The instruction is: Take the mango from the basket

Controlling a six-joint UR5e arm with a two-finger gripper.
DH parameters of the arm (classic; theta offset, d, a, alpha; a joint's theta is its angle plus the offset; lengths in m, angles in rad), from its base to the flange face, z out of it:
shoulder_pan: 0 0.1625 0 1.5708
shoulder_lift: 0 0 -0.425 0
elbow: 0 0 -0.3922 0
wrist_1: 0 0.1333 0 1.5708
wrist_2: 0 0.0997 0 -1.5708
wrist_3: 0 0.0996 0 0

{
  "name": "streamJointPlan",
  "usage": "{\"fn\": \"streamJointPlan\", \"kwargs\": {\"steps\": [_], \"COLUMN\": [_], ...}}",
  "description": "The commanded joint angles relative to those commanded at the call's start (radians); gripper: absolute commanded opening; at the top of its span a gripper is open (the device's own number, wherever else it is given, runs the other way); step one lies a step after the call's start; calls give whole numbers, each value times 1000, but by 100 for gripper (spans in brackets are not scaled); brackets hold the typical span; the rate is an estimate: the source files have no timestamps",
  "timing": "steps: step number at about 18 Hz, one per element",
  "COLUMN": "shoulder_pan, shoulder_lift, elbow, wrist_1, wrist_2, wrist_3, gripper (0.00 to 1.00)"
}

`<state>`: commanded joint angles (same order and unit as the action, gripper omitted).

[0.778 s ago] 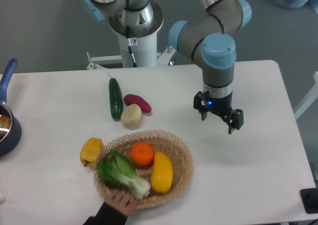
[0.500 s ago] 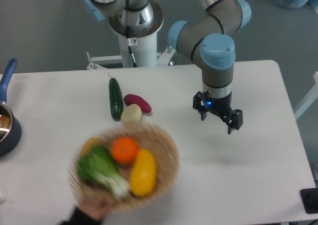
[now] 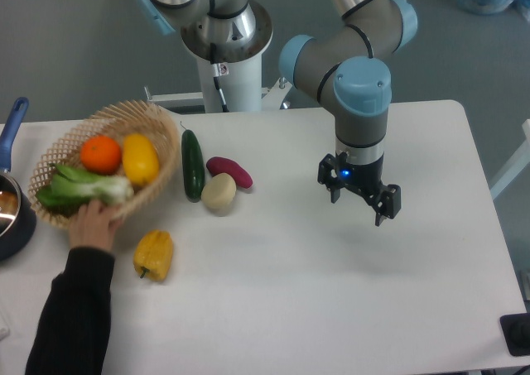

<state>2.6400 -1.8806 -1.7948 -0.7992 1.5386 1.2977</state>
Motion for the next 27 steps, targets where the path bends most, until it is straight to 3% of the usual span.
{"fn": "streamJointPlan", "kwargs": {"steps": [10,15,22,27], "shoulder_pan": [-3,-5,-69,-158], "shoulder_lift": [0,2,3,35], "elbow": [-17,-21,-38,-106], "wrist_1": [0,-2,-6,-17], "wrist_2": [-23,-100,-165,-226], "wrist_3": [-2,-222,-294,-321], "gripper": [100,100,100,100]}}
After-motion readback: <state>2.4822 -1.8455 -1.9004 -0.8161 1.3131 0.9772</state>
